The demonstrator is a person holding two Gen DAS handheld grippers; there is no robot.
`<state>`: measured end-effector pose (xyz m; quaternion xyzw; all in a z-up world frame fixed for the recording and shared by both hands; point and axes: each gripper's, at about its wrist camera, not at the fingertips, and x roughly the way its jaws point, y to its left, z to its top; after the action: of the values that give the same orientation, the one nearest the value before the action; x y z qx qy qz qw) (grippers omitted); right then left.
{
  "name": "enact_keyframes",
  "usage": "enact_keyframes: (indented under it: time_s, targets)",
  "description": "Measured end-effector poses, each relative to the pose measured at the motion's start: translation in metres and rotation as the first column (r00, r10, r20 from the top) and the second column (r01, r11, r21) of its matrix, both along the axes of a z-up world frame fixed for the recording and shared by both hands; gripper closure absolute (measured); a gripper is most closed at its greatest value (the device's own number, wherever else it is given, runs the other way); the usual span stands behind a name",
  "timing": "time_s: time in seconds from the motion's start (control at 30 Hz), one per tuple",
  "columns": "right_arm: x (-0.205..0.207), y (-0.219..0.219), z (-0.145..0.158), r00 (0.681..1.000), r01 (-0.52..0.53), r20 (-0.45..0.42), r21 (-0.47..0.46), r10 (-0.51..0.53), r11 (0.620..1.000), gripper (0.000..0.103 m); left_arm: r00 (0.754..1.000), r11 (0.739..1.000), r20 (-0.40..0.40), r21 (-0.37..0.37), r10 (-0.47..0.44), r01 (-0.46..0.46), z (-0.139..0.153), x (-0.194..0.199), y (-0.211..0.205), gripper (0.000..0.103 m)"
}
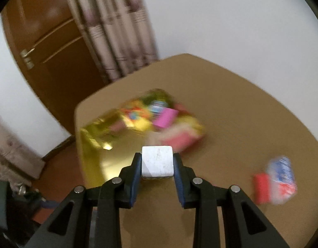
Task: Organize rigid objects
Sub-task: 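Grasp the white cube with the right gripper and release it in the tray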
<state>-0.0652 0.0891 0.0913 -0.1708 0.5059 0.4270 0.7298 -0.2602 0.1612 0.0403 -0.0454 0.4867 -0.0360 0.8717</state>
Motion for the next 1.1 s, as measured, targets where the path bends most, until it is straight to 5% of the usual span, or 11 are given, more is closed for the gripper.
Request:
enact_keyframes:
  time_s: [0.17,0.5,0.87,1.1]
  targets:
    - [-0.022,0.077,-0.052,0.995,-0.060,-0.086,-0.076,0.053,0.995,0.073,0.999,0.999,-0.005,-0.008,0.046,-0.046,-0.002,-0.007,0.018,0.014]
    - [-0.014,0.125,-0.116,0.994,-0.020,-0.107,-0.223,-0.004,0.975,0.073,0.995,0.991,-0.032,-0.100,0.090,-0.093,-0.007,-0.008,0.045,0.014]
    - [-0.004,0.130,-0.120,0.986,0.039,-0.151,-0.169,-0.065,0.985,0.072,0.995,0.992,-0.058,-0.091,0.086,-0.091,-0.007,-0.007,0.034,0.014]
    - [0.003,0.108,-0.091,0.981,0.102,-0.159,-0.073,-0.113,0.992,0.066,0.995,0.994,-0.065,-0.067,0.082,-0.087,-0.014,-0.003,0.029,0.014]
